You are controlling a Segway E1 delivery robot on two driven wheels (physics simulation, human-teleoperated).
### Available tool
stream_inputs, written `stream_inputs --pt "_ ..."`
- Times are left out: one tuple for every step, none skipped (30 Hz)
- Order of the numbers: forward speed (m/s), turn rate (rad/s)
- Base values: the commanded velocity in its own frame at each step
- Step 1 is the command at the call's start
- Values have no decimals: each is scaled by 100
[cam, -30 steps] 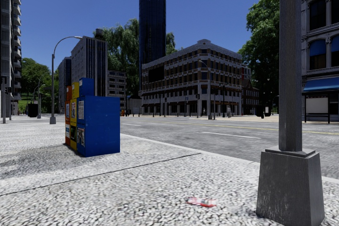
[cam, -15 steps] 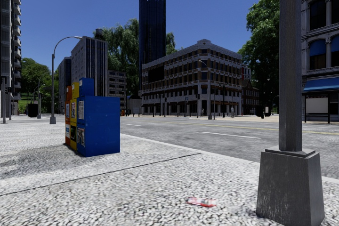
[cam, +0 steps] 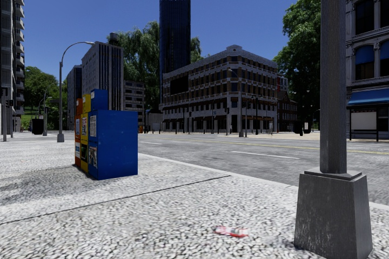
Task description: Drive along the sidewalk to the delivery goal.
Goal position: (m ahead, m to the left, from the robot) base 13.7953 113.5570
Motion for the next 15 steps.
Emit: stream_inputs --pt "0 2" --pt "0 3" --pt "0 3" --pt "0 3" --pt "0 3" --pt "0 3" --pt "0 3" --pt "0 3" --pt "0 3" --pt "0 3" --pt "0 3" --pt "0 3" --pt "0 3" --pt "0 4" --pt "0 4"
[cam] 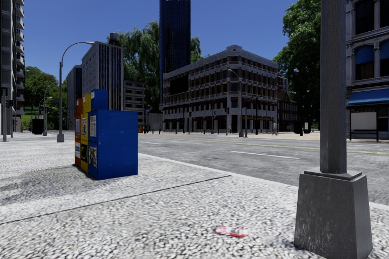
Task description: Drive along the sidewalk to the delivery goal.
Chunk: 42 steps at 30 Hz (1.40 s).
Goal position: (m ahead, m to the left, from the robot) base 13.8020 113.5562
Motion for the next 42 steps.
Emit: stream_inputs --pt "0 4" --pt "0 4" --pt "0 4" --pt "0 4" --pt "0 8" --pt "0 9" --pt "0 9" --pt "0 9" --pt "0 10" --pt "0 12" --pt "0 12" --pt "0 14" --pt "0 16" --pt "0 17" --pt "0 17" --pt "0 18" --pt "0 18" --pt "0 18" --pt "0 18" --pt "0 18" --pt "0 21" --pt "0 21" --pt "0 26" --pt "0 33" --pt "0 35" --pt "0 35" --pt "0 35" --pt "0 36" --pt "0 36" --pt "0 38" --pt "0 38" --pt "0 38" --pt "0 38" --pt "0 38" --pt "0 38" --pt "0 38" --pt "0 38" --pt "0 38" --pt "0 38" --pt "0 38" --pt "0 38" --pt "0 38"
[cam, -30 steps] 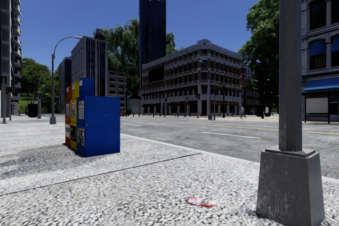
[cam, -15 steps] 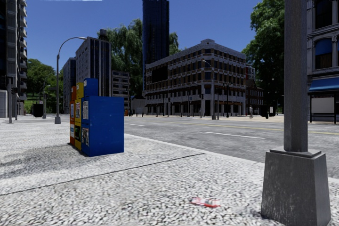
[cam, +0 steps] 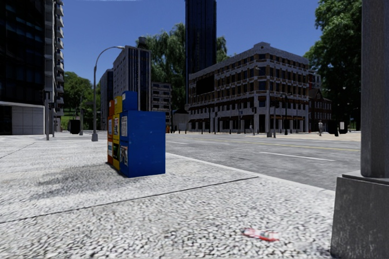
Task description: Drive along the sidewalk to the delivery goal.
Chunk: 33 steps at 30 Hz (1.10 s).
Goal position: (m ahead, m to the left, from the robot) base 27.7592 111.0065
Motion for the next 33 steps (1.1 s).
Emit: stream_inputs --pt "0 38" --pt "0 38" --pt "0 38" --pt "0 38" --pt "0 38" --pt "3 38" --pt "3 38" --pt "26 38" --pt "61 38" --pt "71 38" --pt "71 38" --pt "74 38" --pt "74 38" --pt "79 38" --pt "79 38" --pt "82 38" --pt "87 38" --pt "98 38" --pt "98 38" --pt "104 38" --pt "106 38" --pt "106 38" --pt "106 38" --pt "106 38" --pt "106 38" --pt "106 38" --pt "106 38" --pt "106 38" --pt "106 39" --pt "106 40" --pt "106 40" --pt "106 42" --pt "106 43"
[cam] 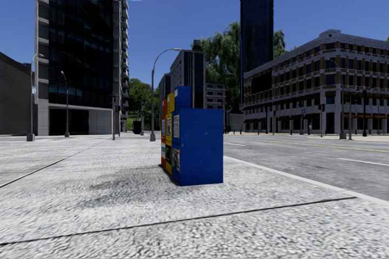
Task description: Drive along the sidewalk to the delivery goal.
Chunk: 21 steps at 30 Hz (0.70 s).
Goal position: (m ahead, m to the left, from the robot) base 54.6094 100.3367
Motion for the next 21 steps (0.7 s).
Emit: stream_inputs --pt "106 43" --pt "106 43" --pt "106 44" --pt "106 46" --pt "106 46" --pt "106 50" --pt "106 52" --pt "106 53" --pt "106 53" --pt "106 53" --pt "106 53" --pt "106 53" --pt "106 54" --pt "106 54" --pt "106 54" --pt "106 54" --pt "106 54" --pt "106 54" --pt "108 54" --pt "110 54" --pt "110 54"
